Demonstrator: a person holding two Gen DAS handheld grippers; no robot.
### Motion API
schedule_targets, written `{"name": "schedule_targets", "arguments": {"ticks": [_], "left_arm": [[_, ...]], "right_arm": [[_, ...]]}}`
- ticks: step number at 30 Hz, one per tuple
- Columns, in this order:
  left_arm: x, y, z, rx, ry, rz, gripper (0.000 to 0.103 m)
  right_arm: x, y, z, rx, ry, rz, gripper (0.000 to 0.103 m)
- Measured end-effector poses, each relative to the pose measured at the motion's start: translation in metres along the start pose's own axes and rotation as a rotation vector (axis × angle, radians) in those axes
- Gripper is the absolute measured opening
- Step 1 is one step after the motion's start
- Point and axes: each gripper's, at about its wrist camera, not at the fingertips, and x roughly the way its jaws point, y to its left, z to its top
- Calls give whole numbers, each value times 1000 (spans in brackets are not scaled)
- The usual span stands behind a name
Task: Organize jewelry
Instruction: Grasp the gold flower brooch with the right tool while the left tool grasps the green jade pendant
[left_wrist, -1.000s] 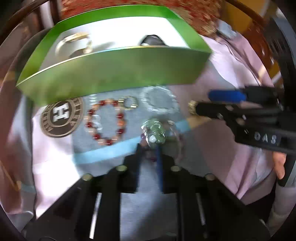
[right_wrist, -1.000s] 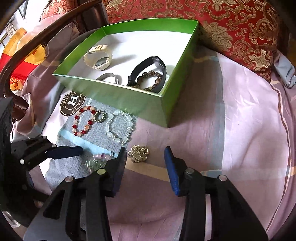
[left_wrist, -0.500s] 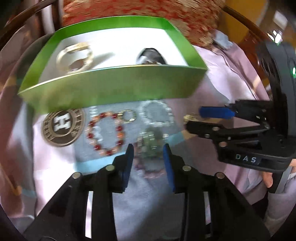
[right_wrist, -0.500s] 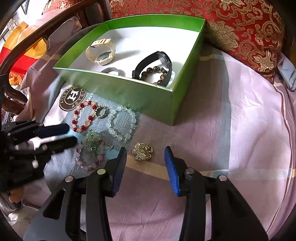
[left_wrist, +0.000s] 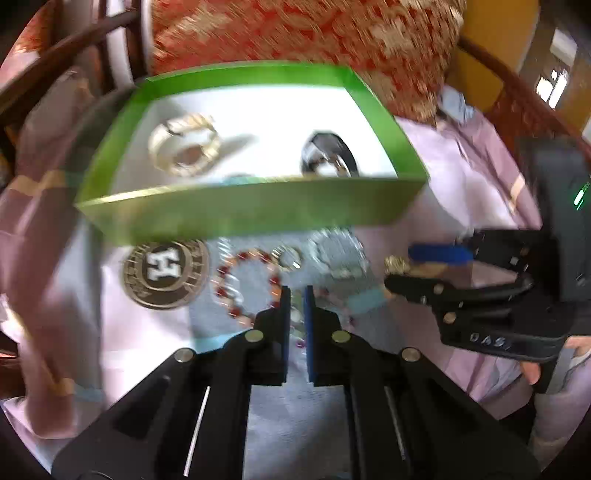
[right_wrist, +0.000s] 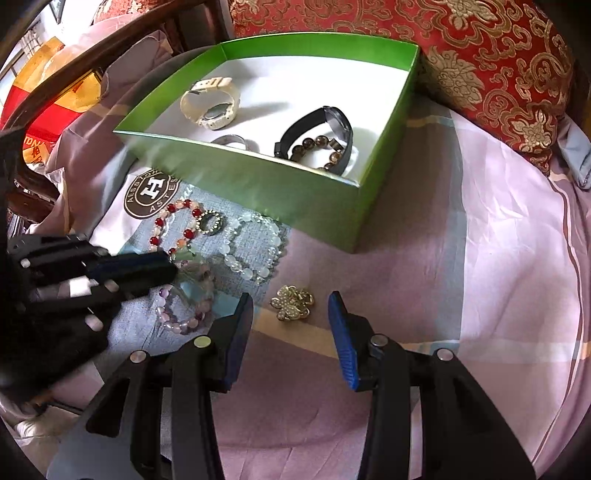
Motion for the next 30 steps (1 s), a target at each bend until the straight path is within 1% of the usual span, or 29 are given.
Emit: {"name": "schedule_targets", "arguments": {"ticks": [4, 7, 8, 9, 10, 12, 15, 20, 23, 25, 27, 29, 30], "left_arm": [[-14, 19, 5, -43, -28, 12, 7], [-9, 33, 3, -72, -10, 42, 7], [-7, 38, 1, -85, 6, 38, 7], [-5, 41, -2, -93, 19, 29, 8], [-3, 43, -5, -101, 32, 20, 10], [1, 38, -9, -93, 44, 10, 24], [3, 21, -11, -45, 44, -12, 33], [19, -9, -10, 36, 62, -53, 36], [35, -15, -12, 47, 103, -36, 36], [43, -13, -14, 45, 123, 6, 23], [43, -7, -14, 19, 122, -6, 18], [37, -3, -13, 12, 102, -6, 14], [32, -1, -12, 10, 87, 0, 14]], "right_arm": [[2, 2, 0, -7, 3, 12, 43], [5, 6, -1, -21, 11, 12, 43], [7, 7, -1, -25, 12, 13, 39], [7, 9, -1, -32, 13, 14, 33], [7, 10, -2, -37, 15, 20, 17], [4, 11, -2, -37, 5, 41, 17], [0, 10, -1, -31, -15, 39, 17], [2, 7, -1, -14, 0, 29, 18], [5, 10, -1, -20, 13, 21, 18], [5, 11, -2, -24, 14, 22, 18], [5, 10, -2, -21, 16, 18, 20], [5, 10, -1, -16, 14, -3, 31], [5, 9, -1, -12, 11, -7, 32]]}}
